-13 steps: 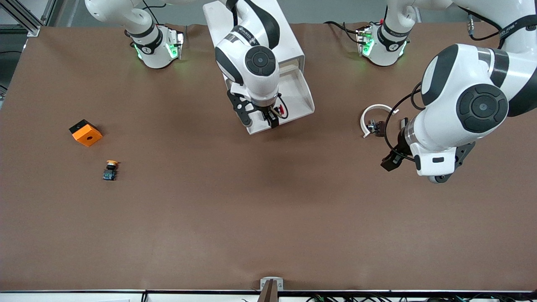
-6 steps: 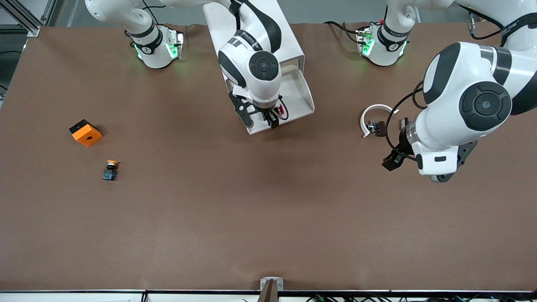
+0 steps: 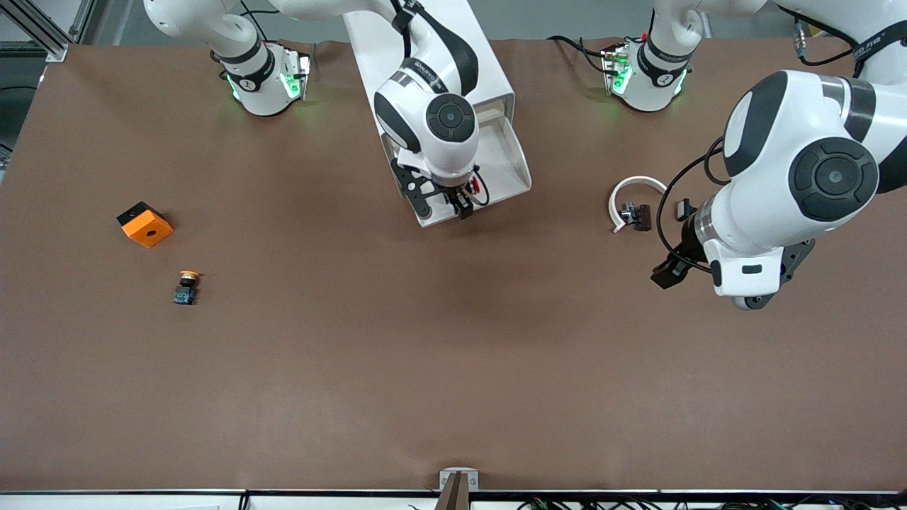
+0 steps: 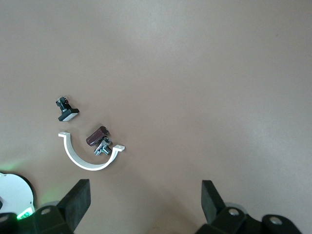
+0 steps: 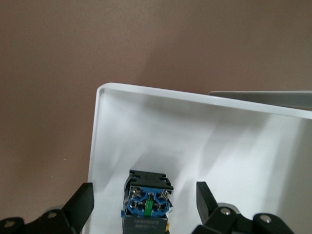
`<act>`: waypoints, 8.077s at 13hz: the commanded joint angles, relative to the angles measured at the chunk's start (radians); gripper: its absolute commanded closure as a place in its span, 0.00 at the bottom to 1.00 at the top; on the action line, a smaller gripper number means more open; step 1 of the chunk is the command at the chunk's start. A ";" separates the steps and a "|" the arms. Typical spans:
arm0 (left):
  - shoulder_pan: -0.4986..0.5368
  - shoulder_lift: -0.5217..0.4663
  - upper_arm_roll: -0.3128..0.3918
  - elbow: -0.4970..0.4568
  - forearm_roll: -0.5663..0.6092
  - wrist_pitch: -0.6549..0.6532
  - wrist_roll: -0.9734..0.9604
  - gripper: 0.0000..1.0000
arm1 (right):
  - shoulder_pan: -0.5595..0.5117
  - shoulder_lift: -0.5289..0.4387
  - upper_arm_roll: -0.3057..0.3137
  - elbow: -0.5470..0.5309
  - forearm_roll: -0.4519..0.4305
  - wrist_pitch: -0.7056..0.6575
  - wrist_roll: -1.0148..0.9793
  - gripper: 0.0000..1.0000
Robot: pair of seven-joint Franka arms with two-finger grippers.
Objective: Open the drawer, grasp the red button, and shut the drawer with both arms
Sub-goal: 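Close the right gripper on the red button and lift it, then carry the button out with the right gripper while the left gripper reaches, then push the open drawer shut with the left gripper, then set the button on the table with the right gripper while the left gripper withdraws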
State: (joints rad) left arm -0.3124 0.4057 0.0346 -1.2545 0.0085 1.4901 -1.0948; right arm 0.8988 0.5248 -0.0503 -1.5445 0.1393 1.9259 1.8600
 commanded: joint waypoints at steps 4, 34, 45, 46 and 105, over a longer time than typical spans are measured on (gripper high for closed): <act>0.000 -0.031 -0.001 -0.031 0.022 0.004 0.019 0.00 | 0.019 0.001 -0.010 -0.003 0.014 0.007 0.013 0.76; -0.025 0.018 -0.097 -0.147 0.005 0.166 0.015 0.00 | -0.536 -0.197 -0.020 0.119 -0.130 -0.276 -1.184 0.78; -0.071 0.180 -0.315 -0.252 0.005 0.390 0.019 0.00 | -0.774 0.076 -0.020 0.118 -0.201 0.008 -1.787 0.69; -0.074 0.180 -0.332 -0.282 0.008 0.418 0.021 0.00 | -0.799 0.102 -0.019 0.116 -0.198 0.040 -1.841 0.69; 0.564 -0.092 -0.447 -0.164 0.156 0.190 0.507 0.00 | -0.827 -0.350 -0.017 0.138 -0.135 -0.407 -1.875 0.00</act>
State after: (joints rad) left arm 0.2305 0.3716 -0.4040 -1.4113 0.1534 1.7212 -0.6984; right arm 0.0845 0.2181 -0.0750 -1.3863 -0.0080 1.5464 -0.0235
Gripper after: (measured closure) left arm 0.000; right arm 0.000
